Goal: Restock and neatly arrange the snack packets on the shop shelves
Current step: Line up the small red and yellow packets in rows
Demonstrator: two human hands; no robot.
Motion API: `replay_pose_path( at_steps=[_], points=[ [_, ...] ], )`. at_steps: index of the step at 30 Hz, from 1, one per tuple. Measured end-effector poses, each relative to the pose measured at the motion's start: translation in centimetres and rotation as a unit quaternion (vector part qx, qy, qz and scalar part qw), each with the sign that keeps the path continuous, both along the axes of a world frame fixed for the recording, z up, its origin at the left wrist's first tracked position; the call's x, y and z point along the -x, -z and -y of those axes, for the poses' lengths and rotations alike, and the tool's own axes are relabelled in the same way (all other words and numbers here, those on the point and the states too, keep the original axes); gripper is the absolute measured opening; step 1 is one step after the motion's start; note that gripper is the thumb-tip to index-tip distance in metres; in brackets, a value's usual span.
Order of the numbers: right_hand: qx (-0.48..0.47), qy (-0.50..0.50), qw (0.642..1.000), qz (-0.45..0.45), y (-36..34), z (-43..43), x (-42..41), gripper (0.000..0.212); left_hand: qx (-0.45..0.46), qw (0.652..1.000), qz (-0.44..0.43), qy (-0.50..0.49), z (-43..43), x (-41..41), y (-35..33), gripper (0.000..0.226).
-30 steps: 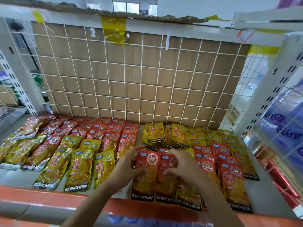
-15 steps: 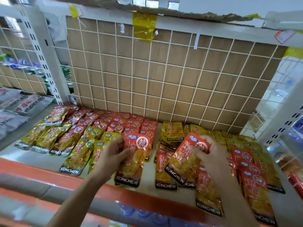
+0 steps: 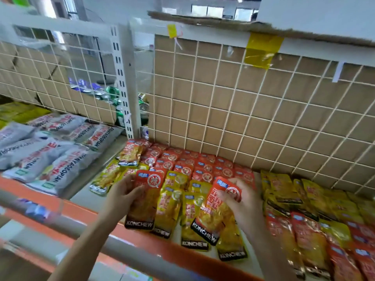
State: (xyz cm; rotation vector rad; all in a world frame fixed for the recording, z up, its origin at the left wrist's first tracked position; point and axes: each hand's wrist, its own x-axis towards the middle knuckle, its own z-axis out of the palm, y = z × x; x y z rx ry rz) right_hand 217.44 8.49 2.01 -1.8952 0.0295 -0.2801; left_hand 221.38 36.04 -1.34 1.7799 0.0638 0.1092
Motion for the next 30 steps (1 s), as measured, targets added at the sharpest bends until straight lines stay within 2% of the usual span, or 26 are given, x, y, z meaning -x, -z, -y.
replay_pose_path(
  at_steps=[5,11,14,18,22,26,30],
  points=[
    [-0.004,-0.014,0.999,-0.04,0.9,-5.8,-2.6,0.026,-0.05,0.998,-0.023,0.014,-3.7,-2.7,0.7,0.028],
    [0.023,0.008,0.997,-0.069,1.6,-10.2,-4.1,0.027,-0.146,0.985,0.005,0.088,-3.3,-5.4,1.0,0.044],
    [0.028,0.016,0.996,-0.086,2.1,-11.3,-4.7,0.027,-0.23,0.966,0.041,0.115,-2.7,-5.7,0.8,0.049],
    [0.047,-0.027,0.991,-0.121,2.3,-12.4,-5.1,0.023,-0.325,0.93,0.108,0.134,-3.3,-5.7,1.4,0.054],
    [0.092,-0.039,0.985,-0.138,2.7,-13.6,-5.7,0.024,-0.319,0.931,0.137,0.115,-4.8,-5.9,2.0,0.05],
    [0.155,-0.024,0.983,-0.098,2.8,-15.5,-6.0,0.025,-0.275,0.944,0.161,0.086,-7.5,-6.5,2.1,0.039],
    [0.259,-0.013,0.964,-0.056,3.2,-17.3,-6.3,0.035,-0.285,0.948,0.137,0.031,-9.9,-7.1,2.6,0.037]
  ],
)
